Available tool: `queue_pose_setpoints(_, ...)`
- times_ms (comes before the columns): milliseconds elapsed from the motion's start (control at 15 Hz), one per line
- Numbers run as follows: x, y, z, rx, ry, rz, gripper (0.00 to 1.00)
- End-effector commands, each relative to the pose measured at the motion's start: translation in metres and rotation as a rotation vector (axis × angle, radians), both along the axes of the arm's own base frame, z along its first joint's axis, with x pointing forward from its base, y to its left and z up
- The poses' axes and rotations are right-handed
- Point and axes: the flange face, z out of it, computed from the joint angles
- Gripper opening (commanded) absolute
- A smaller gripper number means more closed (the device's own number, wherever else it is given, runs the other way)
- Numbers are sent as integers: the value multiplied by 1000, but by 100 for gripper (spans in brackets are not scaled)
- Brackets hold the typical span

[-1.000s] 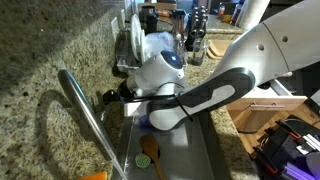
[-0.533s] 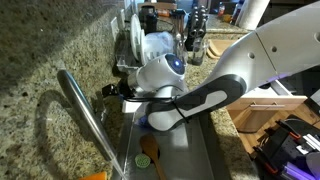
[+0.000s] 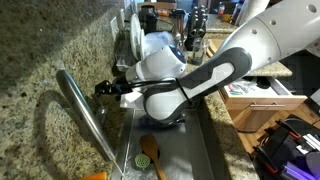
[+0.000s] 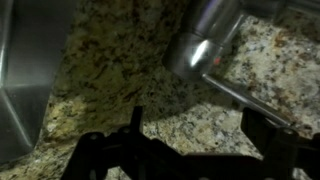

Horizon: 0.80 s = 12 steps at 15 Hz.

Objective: Close both the tap and the top drawer

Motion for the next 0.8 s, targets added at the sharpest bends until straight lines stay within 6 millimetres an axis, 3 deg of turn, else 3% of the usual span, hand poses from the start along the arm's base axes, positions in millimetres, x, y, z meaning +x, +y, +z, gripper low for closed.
queue_pose_setpoints(0, 3, -1, 5, 12, -1, 17, 100)
queue_pose_setpoints(200, 4, -1, 13, 30, -3, 28, 100)
queue_pose_setpoints(333, 12, -16, 36, -49, -131, 29, 100)
queue_pose_setpoints(733, 14, -105, 151, -307, -186, -73, 100)
